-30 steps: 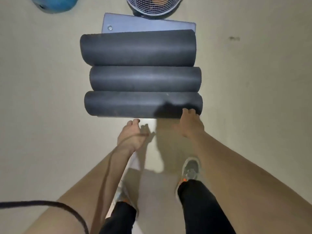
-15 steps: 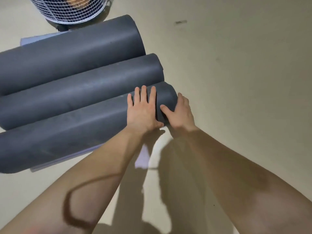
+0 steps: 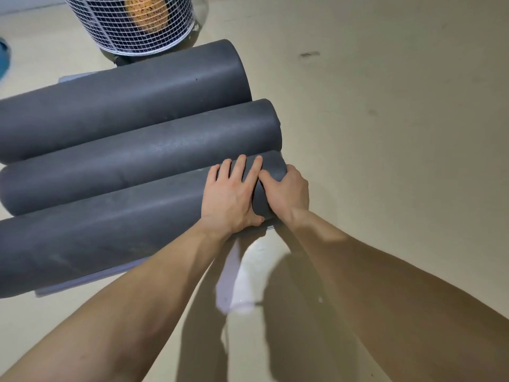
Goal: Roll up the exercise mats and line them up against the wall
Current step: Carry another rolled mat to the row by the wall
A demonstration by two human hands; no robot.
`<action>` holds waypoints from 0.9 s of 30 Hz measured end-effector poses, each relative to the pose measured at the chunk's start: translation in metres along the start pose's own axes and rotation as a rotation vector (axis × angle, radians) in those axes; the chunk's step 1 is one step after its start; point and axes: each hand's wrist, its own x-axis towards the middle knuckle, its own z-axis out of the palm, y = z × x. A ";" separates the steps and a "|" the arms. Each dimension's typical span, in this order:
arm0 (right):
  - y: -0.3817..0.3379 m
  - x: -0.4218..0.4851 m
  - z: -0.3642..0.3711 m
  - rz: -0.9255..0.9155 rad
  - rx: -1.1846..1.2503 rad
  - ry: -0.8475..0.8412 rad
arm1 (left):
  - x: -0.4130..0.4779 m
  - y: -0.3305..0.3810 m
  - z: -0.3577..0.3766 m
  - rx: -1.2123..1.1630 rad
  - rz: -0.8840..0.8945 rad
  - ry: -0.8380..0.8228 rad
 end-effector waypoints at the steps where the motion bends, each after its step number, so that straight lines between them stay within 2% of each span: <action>1: -0.002 -0.001 0.004 -0.008 0.006 -0.008 | 0.000 -0.004 0.000 0.002 -0.002 -0.003; 6: -0.007 0.003 0.012 -0.010 -0.011 0.019 | 0.003 -0.010 -0.003 -0.018 0.010 -0.055; 11: -0.020 -0.006 0.023 0.037 -0.366 0.161 | -0.027 -0.035 -0.011 -0.097 -0.014 -0.072; 13: -0.027 -0.012 0.026 -0.084 -0.564 0.243 | -0.055 -0.063 -0.015 -0.115 -0.105 -0.069; 15: -0.041 -0.030 0.040 -0.336 -0.745 0.246 | -0.091 -0.106 -0.019 -0.094 -0.195 -0.098; 16: -0.046 -0.038 0.048 -0.467 -0.822 0.187 | -0.102 -0.123 -0.020 -0.083 -0.220 -0.123; 18: -0.066 -0.067 0.079 -0.665 -0.946 -0.084 | -0.126 -0.164 -0.030 -0.072 -0.286 -0.186; 20: -0.083 -0.094 0.110 -0.736 -1.020 -0.304 | -0.143 -0.199 -0.036 -0.069 -0.300 -0.244; 23: -0.105 -0.109 0.141 -0.835 -1.047 -0.398 | -0.174 -0.245 -0.036 -0.060 -0.304 -0.260; 27: -0.130 -0.105 0.162 -0.821 -1.128 -0.518 | -0.213 -0.293 -0.022 -0.129 -0.506 -0.202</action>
